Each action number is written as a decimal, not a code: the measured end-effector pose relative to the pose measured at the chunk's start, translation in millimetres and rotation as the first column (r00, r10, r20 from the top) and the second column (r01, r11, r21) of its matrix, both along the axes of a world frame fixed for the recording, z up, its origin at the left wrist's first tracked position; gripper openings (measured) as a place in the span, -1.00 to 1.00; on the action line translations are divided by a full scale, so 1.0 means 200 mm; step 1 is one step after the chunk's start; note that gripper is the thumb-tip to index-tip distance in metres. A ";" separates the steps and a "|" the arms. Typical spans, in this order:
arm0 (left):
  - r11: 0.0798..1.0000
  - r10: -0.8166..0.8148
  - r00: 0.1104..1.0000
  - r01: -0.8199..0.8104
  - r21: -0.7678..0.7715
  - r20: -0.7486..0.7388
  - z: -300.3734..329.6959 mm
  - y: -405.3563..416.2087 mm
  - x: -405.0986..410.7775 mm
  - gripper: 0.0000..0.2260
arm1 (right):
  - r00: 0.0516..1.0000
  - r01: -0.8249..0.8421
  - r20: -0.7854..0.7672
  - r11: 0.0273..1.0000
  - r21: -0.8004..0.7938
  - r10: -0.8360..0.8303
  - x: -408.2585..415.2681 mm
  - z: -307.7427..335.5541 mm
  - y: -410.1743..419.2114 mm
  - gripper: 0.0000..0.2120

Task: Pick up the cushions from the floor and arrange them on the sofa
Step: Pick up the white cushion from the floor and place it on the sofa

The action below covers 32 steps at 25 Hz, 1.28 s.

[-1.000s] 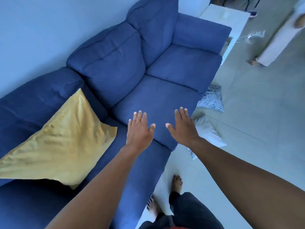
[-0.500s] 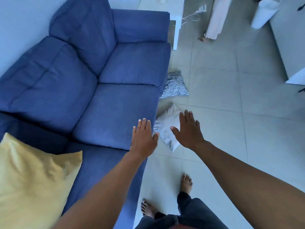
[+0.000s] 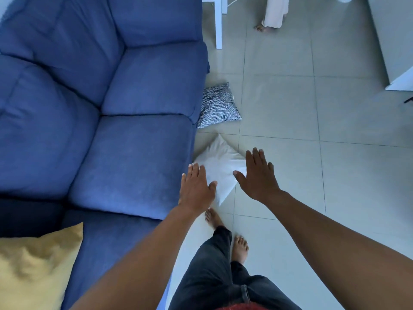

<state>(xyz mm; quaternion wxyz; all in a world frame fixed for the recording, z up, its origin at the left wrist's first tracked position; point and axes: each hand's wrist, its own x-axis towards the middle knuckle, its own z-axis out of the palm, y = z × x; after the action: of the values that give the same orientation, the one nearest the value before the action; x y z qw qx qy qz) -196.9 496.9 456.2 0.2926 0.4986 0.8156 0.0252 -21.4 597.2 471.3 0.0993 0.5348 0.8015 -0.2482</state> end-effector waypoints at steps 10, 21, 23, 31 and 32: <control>0.998 0.031 0.999 -0.029 -0.050 0.029 -0.25 0.55 -0.19 -0.35 | 0.999 -0.024 0.025 0.997 -0.077 0.026 -0.18 -0.21 0.56 -0.25; 0.945 0.283 0.958 -0.270 -0.186 0.050 -1.01 0.91 -0.32 -0.35 | 0.985 -0.166 0.021 0.975 -0.150 0.171 -0.44 -0.95 1.08 -0.26; 0.913 0.344 0.938 -0.322 -0.250 0.050 -1.23 0.94 -0.32 -0.36 | 0.983 -0.176 0.019 0.973 -0.150 0.181 -0.45 -1.18 1.16 -0.27; 0.748 0.596 0.802 -0.546 -0.378 0.022 -2.07 0.98 -0.36 -0.44 | 0.977 -0.188 0.060 0.955 -0.231 0.207 -0.51 -2.12 1.26 -0.25; 0.722 0.628 0.778 -0.568 -0.394 0.029 -2.18 0.97 -0.38 -0.46 | 0.978 -0.177 0.063 0.955 -0.239 0.197 -0.53 -2.24 1.27 -0.25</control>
<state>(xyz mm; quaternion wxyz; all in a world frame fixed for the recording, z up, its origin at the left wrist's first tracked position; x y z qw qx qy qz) -272.7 691.0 19.4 0.4202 0.1410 0.8964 0.0071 -127.2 851.3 23.7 0.2186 0.4513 0.8091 -0.3065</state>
